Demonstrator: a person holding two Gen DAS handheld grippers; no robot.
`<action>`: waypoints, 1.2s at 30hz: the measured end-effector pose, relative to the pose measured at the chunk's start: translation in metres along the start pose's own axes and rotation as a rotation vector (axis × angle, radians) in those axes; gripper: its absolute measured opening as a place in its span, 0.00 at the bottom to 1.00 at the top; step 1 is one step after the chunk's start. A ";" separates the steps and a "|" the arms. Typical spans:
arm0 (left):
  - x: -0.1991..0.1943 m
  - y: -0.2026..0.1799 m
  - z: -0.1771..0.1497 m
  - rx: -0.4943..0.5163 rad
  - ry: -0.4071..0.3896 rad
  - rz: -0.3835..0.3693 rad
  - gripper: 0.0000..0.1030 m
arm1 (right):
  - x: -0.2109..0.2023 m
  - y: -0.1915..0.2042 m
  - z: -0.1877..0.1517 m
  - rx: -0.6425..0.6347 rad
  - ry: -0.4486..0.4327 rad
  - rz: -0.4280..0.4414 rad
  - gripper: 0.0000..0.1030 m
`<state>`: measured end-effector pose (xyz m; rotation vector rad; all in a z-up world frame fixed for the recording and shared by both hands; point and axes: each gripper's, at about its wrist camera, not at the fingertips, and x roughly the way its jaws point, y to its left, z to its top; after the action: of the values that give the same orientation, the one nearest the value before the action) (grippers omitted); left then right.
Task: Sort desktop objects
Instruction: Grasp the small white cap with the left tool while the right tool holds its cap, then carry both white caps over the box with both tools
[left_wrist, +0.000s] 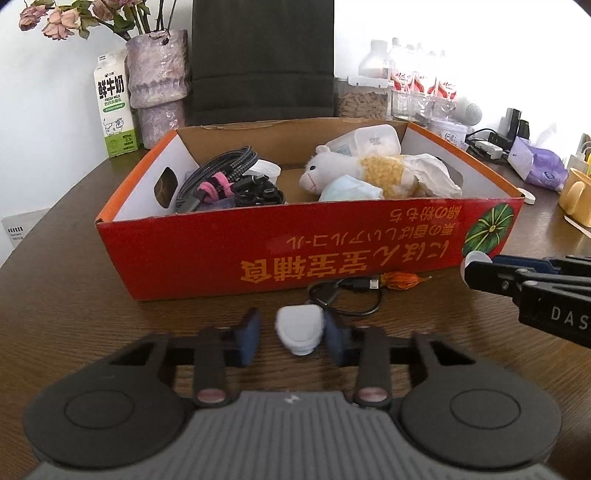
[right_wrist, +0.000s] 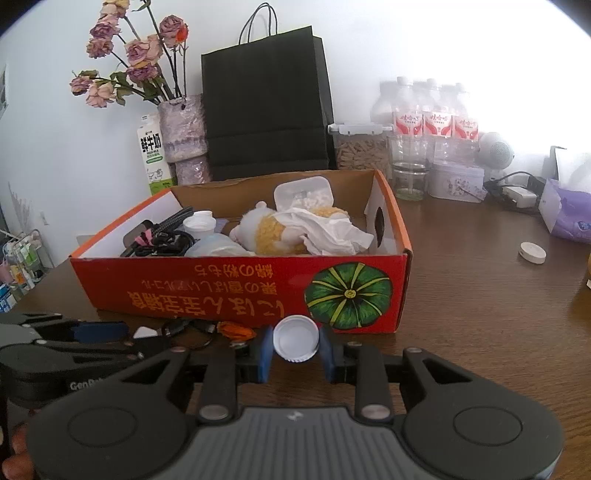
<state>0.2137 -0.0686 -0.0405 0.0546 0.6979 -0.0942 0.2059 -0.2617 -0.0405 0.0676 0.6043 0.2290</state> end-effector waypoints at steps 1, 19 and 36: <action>0.000 0.000 0.000 0.001 -0.001 0.000 0.27 | 0.000 0.000 0.000 0.001 0.001 0.000 0.25; -0.017 0.008 -0.002 -0.021 -0.032 -0.004 0.27 | -0.007 0.012 -0.005 -0.018 -0.026 -0.005 0.25; -0.067 0.020 0.021 -0.034 -0.193 -0.026 0.27 | -0.042 0.038 0.023 -0.062 -0.144 0.023 0.25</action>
<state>0.1785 -0.0464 0.0191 0.0035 0.5074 -0.1104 0.1776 -0.2348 0.0064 0.0307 0.4533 0.2625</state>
